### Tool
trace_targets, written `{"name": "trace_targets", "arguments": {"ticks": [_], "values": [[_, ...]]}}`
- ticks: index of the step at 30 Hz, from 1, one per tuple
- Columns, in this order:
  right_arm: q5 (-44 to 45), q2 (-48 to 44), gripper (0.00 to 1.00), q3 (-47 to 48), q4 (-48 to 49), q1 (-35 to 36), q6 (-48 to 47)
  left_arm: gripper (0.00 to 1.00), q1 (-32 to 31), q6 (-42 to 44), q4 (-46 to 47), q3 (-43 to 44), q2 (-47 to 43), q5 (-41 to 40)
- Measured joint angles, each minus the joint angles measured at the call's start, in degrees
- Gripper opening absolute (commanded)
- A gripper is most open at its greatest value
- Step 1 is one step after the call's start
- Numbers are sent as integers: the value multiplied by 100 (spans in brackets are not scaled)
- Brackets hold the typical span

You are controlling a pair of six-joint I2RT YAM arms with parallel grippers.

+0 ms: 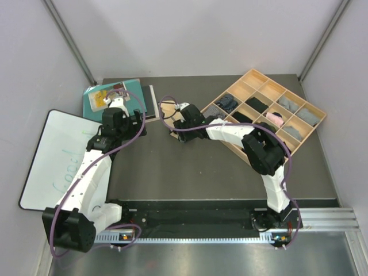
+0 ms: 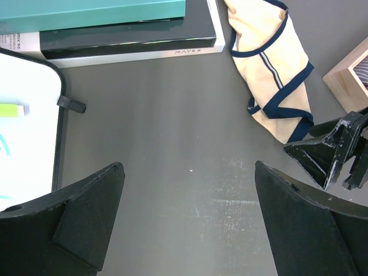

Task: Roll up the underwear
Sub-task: Move the underwear to the center of the board.

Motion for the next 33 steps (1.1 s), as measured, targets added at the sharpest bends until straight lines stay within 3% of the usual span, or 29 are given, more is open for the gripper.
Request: {"name": "trace_targets", "arguments": {"ticks": [7, 12, 13, 14, 17, 23, 27, 33], "values": [[118, 197, 54, 157, -61, 9, -4, 99, 0, -13, 0, 0, -50, 2], [179, 306, 45, 243, -105, 55, -22, 99, 0, -26, 0, 0, -52, 2], [223, 317, 40, 247, -107, 70, -42, 99, 0, -26, 0, 0, -52, 2], [245, 328, 17, 271, -133, 83, -52, 99, 0, -26, 0, 0, -52, 4], [326, 404, 4, 354, -188, 103, -46, 99, 0, -26, 0, 0, -52, 2], [398, 437, 0, 374, -208, 151, -48, 99, 0, -28, -2, 0, -98, 2], [387, 129, 0, -153, 92, 256, -15, 99, 0, -39, -2, 0, -216, 0], [179, -881, 0, -1484, -92, 1335, 398, 99, 0, -85, -4, 0, -337, -2]]}}
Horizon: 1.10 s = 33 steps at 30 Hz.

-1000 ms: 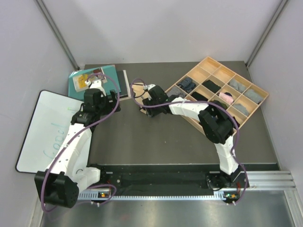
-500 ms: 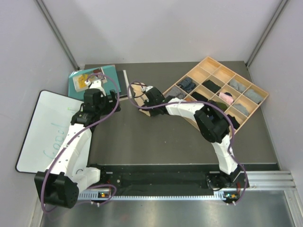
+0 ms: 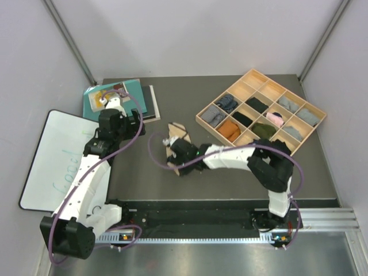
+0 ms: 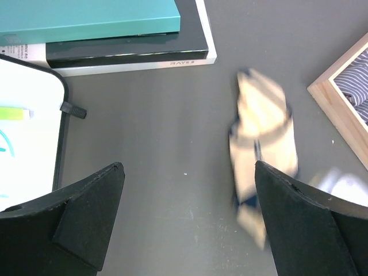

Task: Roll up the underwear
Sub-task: Move the underwear to the center of the board, then flatten out the underwear at the center of the board.

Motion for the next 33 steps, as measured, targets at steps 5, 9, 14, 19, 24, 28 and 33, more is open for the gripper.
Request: {"name": "trace_targets", "arguments": {"ticks": [5, 9, 14, 19, 24, 28, 33], "values": [[-387, -601, 37, -592, -339, 1294, 704, 99, 0, -22, -13, -2, -164, -4], [-328, -1191, 55, -807, -621, 1495, 1126, 99, 0, -22, -17, -37, -321, -42], [83, -2059, 61, -767, -892, 1139, 1303, 99, 0, -22, -26, -68, -361, -44], [297, -2131, 61, -739, -835, 437, 1357, 99, 0, -22, -35, -72, -361, -44], [404, -1624, 59, -739, -758, -74, 1375, 99, 0, -22, -39, -74, -350, -44], [330, -1298, 54, -739, -699, -142, 1397, 99, 0, -22, -42, -74, -350, -46], [146, -1141, 50, -767, -634, -142, 1458, 99, 0, -22, -42, -74, -343, -44]]}}
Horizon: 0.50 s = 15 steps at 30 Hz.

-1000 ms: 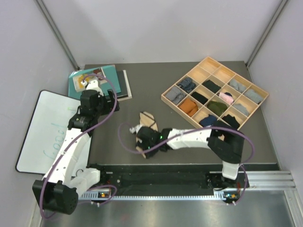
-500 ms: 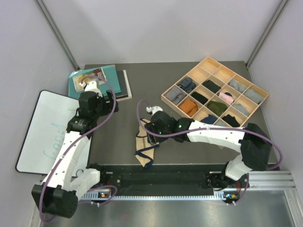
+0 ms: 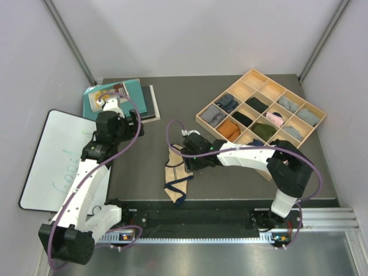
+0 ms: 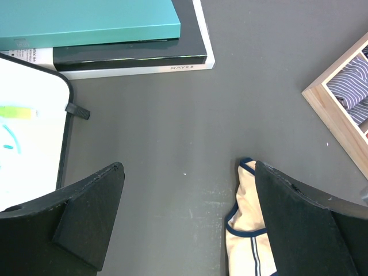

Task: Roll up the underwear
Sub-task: Flatten out the underwear at the center of the board.

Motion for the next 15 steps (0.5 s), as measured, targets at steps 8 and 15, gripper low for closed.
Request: {"name": "trace_targets", "arguments": {"ticks": [8, 15], "values": [[-258, 72, 46, -282, 149, 0, 190, 99, 0, 0, -13, 0, 33, 0], [-459, 229, 24, -297, 299, 4, 269, 99, 0, 0, -15, 0, 42, 0]]}}
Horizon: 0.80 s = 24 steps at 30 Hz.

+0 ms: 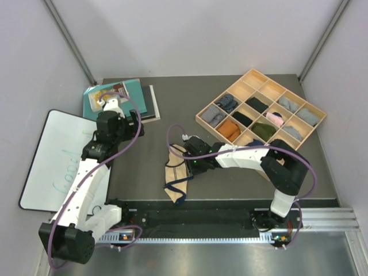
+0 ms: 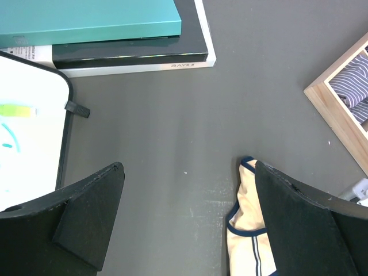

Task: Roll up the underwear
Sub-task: Flatten out the underwear at the center of the board.

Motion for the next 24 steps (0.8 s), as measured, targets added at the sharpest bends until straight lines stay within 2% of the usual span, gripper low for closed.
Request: {"name": "trace_targets", "arguments": {"ticks": [3, 6, 12, 18, 22, 24], "values": [[-63, 31, 8, 0, 17, 2, 22, 99, 0, 0, -4, 0, 26, 0], [-55, 57, 0, 2, -11, 0, 22, 99, 0, 0, -7, 0, 35, 0], [227, -79, 0, 236, -595, 0, -149, 93, 0, 28, 4, -24, 35, 120], [616, -981, 1, 468, -1141, -203, -468, 90, -96, -76, 2, -63, 122, 498], [817, -1429, 1, 365, -1287, -568, -610, 90, -601, -487, 142, -278, 177, 638], [881, -1550, 1, 138, -1270, -776, -654, 90, -1128, -791, 317, -603, 177, 640]]}}
